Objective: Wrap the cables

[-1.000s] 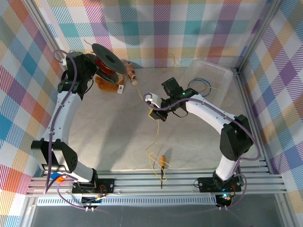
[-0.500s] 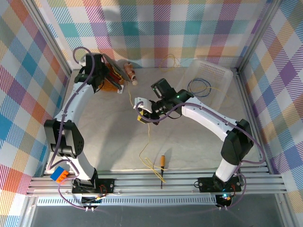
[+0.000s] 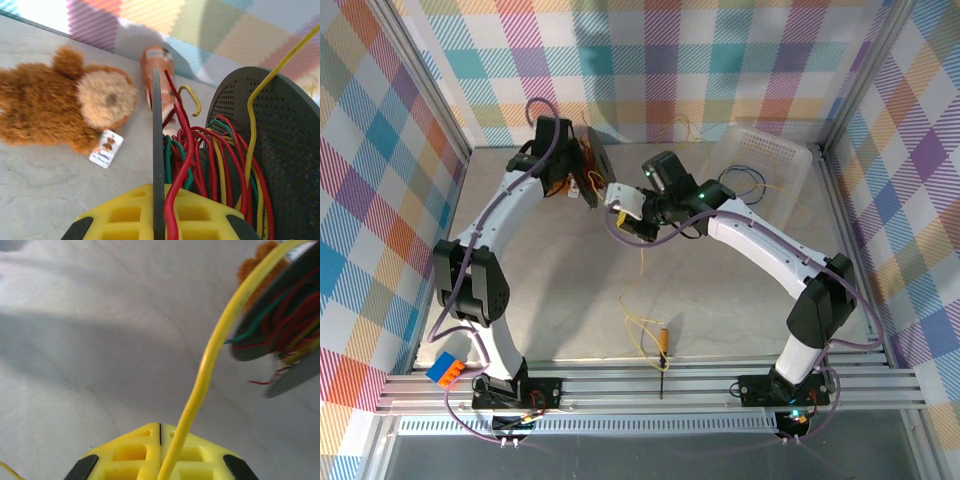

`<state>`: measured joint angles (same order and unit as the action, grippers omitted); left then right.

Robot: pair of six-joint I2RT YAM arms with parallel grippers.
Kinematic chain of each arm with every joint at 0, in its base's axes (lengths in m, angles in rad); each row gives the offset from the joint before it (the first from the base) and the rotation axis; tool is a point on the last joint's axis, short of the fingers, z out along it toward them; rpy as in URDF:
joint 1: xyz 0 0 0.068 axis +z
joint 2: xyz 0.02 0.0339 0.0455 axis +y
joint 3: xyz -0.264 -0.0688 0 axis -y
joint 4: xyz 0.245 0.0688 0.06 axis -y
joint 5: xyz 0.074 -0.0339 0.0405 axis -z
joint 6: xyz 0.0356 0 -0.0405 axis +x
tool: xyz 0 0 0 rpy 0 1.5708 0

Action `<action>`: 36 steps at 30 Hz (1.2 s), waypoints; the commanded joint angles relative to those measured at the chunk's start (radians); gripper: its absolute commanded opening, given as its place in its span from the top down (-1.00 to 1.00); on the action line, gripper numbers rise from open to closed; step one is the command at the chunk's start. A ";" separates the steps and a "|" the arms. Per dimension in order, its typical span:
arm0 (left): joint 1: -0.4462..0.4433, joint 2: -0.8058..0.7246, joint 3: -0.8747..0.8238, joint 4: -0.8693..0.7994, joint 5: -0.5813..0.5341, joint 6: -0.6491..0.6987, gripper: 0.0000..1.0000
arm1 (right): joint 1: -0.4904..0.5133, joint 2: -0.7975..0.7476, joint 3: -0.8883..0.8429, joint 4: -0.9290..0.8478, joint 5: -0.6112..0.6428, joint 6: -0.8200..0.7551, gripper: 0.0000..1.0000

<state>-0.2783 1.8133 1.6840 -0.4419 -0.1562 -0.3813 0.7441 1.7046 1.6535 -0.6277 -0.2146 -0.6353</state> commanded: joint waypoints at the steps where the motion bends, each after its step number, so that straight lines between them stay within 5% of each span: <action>1: -0.038 -0.061 -0.029 0.103 0.088 0.114 1.00 | -0.047 0.003 0.065 0.005 0.092 0.044 1.00; 11: -0.076 -0.108 -0.143 0.131 0.176 0.253 1.00 | -0.177 0.073 0.168 -0.051 0.092 0.103 1.00; 21: -0.074 -0.030 -0.023 -0.012 0.099 0.353 1.00 | -0.165 -0.081 -0.064 0.026 -0.262 -0.024 1.00; 27: -0.073 -0.034 -0.029 -0.013 0.177 0.356 0.37 | -0.167 -0.043 -0.049 0.004 -0.156 0.022 1.00; 36: -0.037 -0.101 -0.122 0.039 0.276 0.347 0.19 | -0.186 0.061 0.026 -0.031 -0.143 0.096 1.00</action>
<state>-0.3313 1.7782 1.6035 -0.4431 0.0475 -0.0353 0.5629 1.7477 1.6444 -0.6510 -0.3489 -0.5755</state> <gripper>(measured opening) 0.398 0.064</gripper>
